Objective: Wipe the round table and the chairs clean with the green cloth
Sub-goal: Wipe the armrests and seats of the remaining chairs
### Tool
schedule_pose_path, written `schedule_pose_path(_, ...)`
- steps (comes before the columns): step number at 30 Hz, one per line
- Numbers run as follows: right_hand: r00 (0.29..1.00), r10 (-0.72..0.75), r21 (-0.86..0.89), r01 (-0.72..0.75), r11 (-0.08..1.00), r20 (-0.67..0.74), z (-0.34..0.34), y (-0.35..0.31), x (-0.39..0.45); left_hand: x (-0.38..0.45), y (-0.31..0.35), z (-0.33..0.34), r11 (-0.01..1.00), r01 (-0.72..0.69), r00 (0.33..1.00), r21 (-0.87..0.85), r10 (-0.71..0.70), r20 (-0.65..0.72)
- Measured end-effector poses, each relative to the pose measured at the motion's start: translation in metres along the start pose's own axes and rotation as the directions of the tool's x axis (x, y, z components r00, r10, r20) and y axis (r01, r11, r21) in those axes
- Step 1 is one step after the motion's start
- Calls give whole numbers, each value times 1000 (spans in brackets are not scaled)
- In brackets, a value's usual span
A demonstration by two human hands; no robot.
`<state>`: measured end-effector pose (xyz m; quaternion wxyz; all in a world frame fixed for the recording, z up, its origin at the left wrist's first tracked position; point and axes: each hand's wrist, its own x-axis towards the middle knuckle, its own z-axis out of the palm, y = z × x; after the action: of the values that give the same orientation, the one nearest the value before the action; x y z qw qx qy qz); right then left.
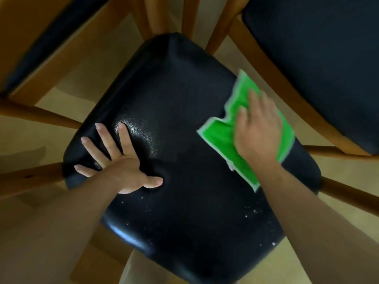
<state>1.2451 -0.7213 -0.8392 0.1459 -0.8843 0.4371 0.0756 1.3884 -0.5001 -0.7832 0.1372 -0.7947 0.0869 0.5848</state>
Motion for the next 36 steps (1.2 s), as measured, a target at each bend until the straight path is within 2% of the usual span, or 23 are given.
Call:
schedule_pose_path(2, 968, 249, 20, -249, 968, -13, -7, 47, -43, -1, 0, -1, 1000, 4, 1000, -6, -4, 7)
schedule_pose_path(4, 900, 435, 37, -434, 900, -31, -11, 71, -85, -2, 0, -1, 1000, 6, 1000, -7, -6, 13)
schedule_pose_path(6, 817, 575, 76, -572, 817, -39, -7, 68, -100, -1, -1, -1, 1000, 8, 1000, -10, -8, 15)
schedule_pose_path(8, 713, 700, 116, -692, 712, -45, -3, 45, -87, 0, -1, -1, 999, 24, 1000, -28, -23, 14)
schedule_pose_path(9, 683, 728, 124, -719, 683, -49, -1, 31, -75, 1, 0, 0, 999, 30, 1000, -33, -29, 10)
schedule_pose_path(10, 695, 717, 121, -708, 696, -55, 1, 15, -61, 2, 0, 0, 999, 31, 999, -31, -31, 6)
schedule_pose_path(14, 871, 489, 87, -483, 871, -56, 10, -59, -8, 7, -2, 2, 999, 22, 1000, -32, -23, -4)
schedule_pose_path(16, 945, 324, 55, -322, 945, -36, 15, -100, 13, 8, -4, 2, 1000, 16, 1000, -26, -16, -13)
schedule_pose_path(18, 996, 95, 9, -94, 995, -5, 21, -136, 23, 10, -4, 3, 1000, 14, 1000, -10, -14, -15)
schedule_pose_path(20, 987, -154, -19, 155, 988, 48, 27, -164, 18, 11, -4, 2, 999, 37, 999, 18, -37, -1)
schedule_pose_path(22, 925, -368, -34, 372, 928, 96, 34, -179, -2, 12, -4, 2, 998, 50, 999, 44, -51, 18)
schedule_pose_path(24, 860, -489, -24, 497, 867, 145, 37, -177, -22, 11, -3, 3, 999, 29, 999, 35, -29, 20)
schedule_pose_path(27, 788, -595, -20, 605, 796, 158, 33, -147, -27, 8, -4, 4, 1000, -13, 1000, 17, 14, -26)
schedule_pose_path(29, 785, -603, -59, 614, 787, 143, 24, -120, -11, 7, -2, 3, 1000, -15, 999, 9, 15, -48)
schedule_pose_path(30, 821, -556, -93, 568, 818, 131, 19, -103, -2, 7, -2, 3, 1000, -15, 999, 8, 15, -52)
schedule_pose_path(33, 977, -208, -108, 212, 971, 51, 0, -47, 23, 8, -3, 4, 1000, -20, 998, 0, 20, -61)
schedule_pose_path(35, 999, 25, -28, -24, 999, 28, -12, -17, 31, 8, -5, 5, 1000, -21, 997, -10, 21, -74)
schedule_pose_path(36, 996, 88, -6, -88, 996, 29, -14, -12, 32, 8, -6, 6, 1000, -23, 996, -19, 21, -83)
